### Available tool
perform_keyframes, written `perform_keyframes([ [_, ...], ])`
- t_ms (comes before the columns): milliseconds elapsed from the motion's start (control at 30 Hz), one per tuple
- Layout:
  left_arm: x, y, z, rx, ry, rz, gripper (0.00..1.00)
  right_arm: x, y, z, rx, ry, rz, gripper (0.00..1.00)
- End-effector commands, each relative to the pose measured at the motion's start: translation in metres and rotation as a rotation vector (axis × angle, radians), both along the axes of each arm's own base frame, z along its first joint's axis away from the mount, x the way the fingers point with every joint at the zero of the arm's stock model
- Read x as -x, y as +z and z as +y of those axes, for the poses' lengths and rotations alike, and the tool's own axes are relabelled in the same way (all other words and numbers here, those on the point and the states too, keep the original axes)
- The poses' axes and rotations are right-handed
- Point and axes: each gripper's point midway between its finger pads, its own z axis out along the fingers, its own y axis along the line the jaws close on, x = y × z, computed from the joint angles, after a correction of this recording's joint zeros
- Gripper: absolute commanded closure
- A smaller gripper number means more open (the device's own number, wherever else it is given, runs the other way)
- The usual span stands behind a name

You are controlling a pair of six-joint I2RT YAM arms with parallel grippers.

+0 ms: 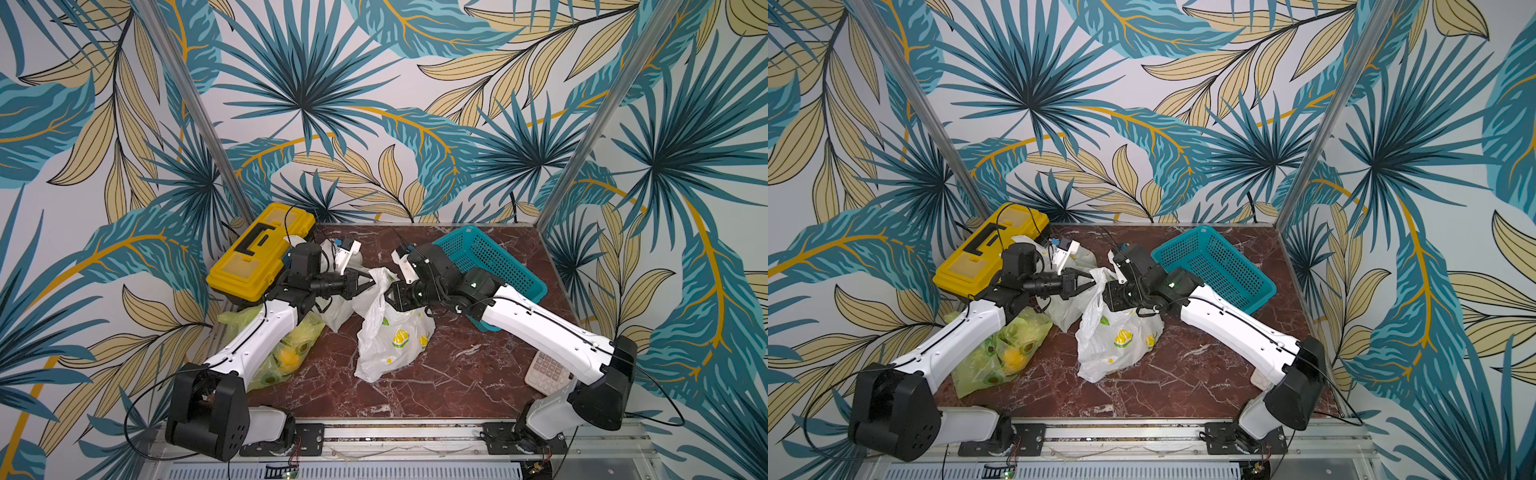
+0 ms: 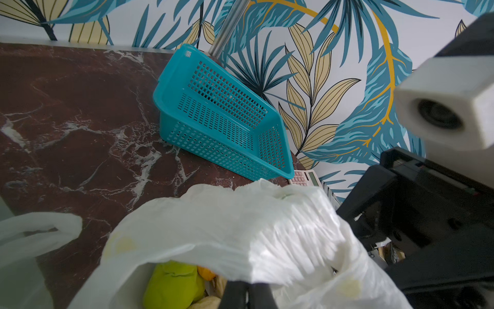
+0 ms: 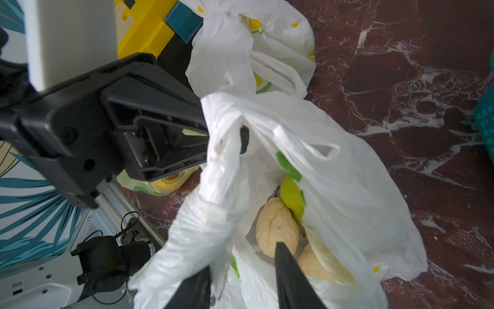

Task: Place the pears into plastic bags & tie knots
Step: Tie the plastic bag at the center of the board.

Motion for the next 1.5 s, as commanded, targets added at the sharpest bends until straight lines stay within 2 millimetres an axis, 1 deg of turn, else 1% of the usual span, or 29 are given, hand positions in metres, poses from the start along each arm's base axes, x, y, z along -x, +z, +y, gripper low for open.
perform_keyframes([
  [0,0.005,0.009,-0.004,0.010,-0.004,-0.028,1.00,-0.004,-0.004,0.002,0.013,-0.033,0.023,0.68],
  [200,0.007,0.009,-0.004,0.011,0.000,-0.023,1.00,-0.003,-0.011,0.002,0.033,-0.030,0.038,0.87],
  [267,0.006,0.009,-0.003,0.009,0.010,-0.021,1.00,-0.002,-0.011,-0.004,0.055,-0.034,0.032,0.95],
  [300,0.005,0.009,0.000,0.009,0.024,-0.018,1.00,-0.001,-0.011,-0.008,0.073,-0.033,0.022,0.98],
  [400,0.002,0.009,0.009,0.015,0.047,-0.013,1.00,0.004,-0.009,-0.025,0.107,-0.027,0.009,1.00],
  [500,0.001,0.007,0.011,0.014,0.050,-0.008,1.00,0.011,-0.011,-0.040,0.146,-0.014,0.017,1.00],
  [567,-0.001,0.005,0.010,0.014,0.049,0.001,1.00,0.014,-0.013,-0.041,0.148,-0.007,0.024,1.00],
  [633,-0.001,0.004,0.010,0.015,0.046,0.007,1.00,0.017,-0.014,-0.037,0.130,0.012,0.037,1.00],
  [733,-0.001,0.009,0.012,0.015,0.060,-0.010,1.00,0.020,-0.016,-0.039,0.145,0.032,0.041,1.00],
  [833,0.004,0.015,0.016,0.026,0.071,-0.015,1.00,0.021,-0.018,-0.060,0.252,0.038,0.024,1.00],
  [900,0.008,0.018,0.019,0.031,0.073,-0.004,1.00,0.014,-0.015,-0.085,0.324,0.004,0.008,1.00],
  [1000,0.016,0.016,0.020,0.023,0.063,0.026,1.00,0.010,-0.004,-0.114,0.404,-0.042,-0.027,1.00],
  [1067,0.018,0.014,0.021,0.007,0.066,0.041,1.00,0.008,-0.001,-0.127,0.449,-0.063,-0.047,1.00],
  [1233,0.017,0.001,0.034,-0.100,0.122,0.072,1.00,0.001,-0.013,-0.156,0.577,-0.138,-0.035,1.00],
  [1267,0.016,-0.004,0.038,-0.132,0.138,0.082,1.00,-0.002,-0.014,-0.163,0.589,-0.161,-0.036,1.00],
  [1333,0.011,-0.022,0.049,-0.224,0.188,0.110,1.00,-0.007,-0.020,-0.179,0.637,-0.205,-0.038,1.00],
  [1433,0.008,-0.058,0.069,-0.318,0.255,0.215,1.00,-0.006,-0.050,-0.207,0.706,-0.263,0.038,1.00],
  [1467,0.008,-0.072,0.076,-0.341,0.283,0.262,1.00,-0.003,-0.066,-0.215,0.703,-0.281,0.079,1.00],
])
